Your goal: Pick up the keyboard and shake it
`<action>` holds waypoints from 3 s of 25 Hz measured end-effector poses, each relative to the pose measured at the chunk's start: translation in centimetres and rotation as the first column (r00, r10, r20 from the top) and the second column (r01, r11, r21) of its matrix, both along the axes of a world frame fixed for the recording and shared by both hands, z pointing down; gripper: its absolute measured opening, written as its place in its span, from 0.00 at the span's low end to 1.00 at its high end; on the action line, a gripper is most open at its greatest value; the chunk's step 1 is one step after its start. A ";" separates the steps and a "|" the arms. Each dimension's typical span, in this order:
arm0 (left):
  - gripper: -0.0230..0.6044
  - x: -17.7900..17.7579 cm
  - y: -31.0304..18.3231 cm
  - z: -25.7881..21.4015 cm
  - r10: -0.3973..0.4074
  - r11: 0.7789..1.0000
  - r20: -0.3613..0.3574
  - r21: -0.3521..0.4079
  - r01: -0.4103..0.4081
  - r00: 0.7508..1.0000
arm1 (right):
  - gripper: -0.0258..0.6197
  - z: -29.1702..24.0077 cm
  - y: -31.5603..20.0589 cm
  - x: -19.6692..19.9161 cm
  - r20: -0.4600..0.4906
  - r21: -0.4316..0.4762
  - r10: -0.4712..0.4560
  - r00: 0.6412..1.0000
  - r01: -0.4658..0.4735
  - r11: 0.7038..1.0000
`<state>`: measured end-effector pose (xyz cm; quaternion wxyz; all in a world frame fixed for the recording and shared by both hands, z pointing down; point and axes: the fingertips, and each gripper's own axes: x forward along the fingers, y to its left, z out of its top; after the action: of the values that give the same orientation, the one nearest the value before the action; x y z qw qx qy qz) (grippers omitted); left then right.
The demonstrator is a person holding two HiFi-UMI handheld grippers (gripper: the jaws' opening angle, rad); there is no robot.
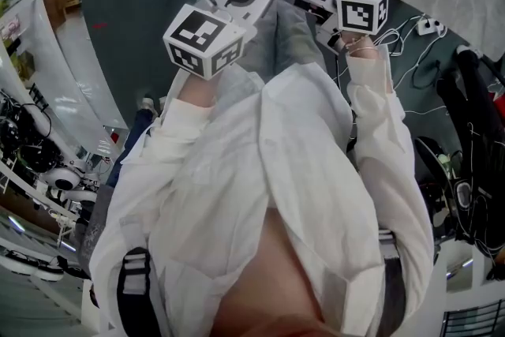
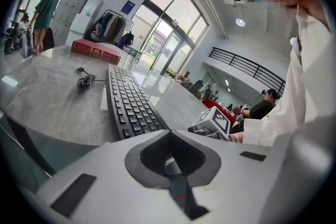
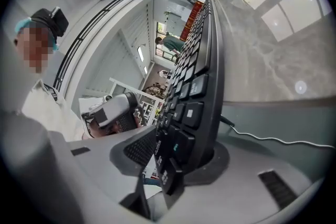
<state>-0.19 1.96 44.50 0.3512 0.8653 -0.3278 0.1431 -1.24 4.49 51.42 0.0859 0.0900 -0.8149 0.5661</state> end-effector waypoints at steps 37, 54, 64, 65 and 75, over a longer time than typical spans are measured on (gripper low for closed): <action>0.06 -3.5 -5.6 0.1 -0.118 0.992 0.000 0.047 0.118 0.993 | 0.29 0.3 0.1 0.2 0.054 0.227 0.021 0.998 -0.033 0.973; 0.06 -5.6 -9.5 0.7 -0.155 0.986 0.017 0.069 0.154 0.988 | 0.28 1.1 0.0 0.3 0.027 0.257 -0.002 1.000 -0.005 0.966; 0.34 -5.4 -10.2 1.6 -0.155 0.988 -0.019 0.020 0.156 0.988 | 0.28 1.2 0.1 0.3 0.024 0.253 -0.004 1.000 -0.002 0.968; 0.35 -5.3 -10.2 1.7 -0.148 0.989 -0.024 0.012 0.148 0.989 | 0.28 1.3 0.2 0.3 0.024 0.253 -0.004 1.000 -0.003 0.967; 0.44 -4.5 -11.5 2.3 -0.103 0.994 -0.057 -0.039 0.100 0.993 | 0.27 0.9 0.0 0.2 0.015 0.260 -0.013 1.000 0.009 0.966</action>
<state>-4.68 -9.57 46.77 0.3833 0.8448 -0.3581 0.1053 -1.05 4.54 52.29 0.0696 0.0913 -0.8832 0.4548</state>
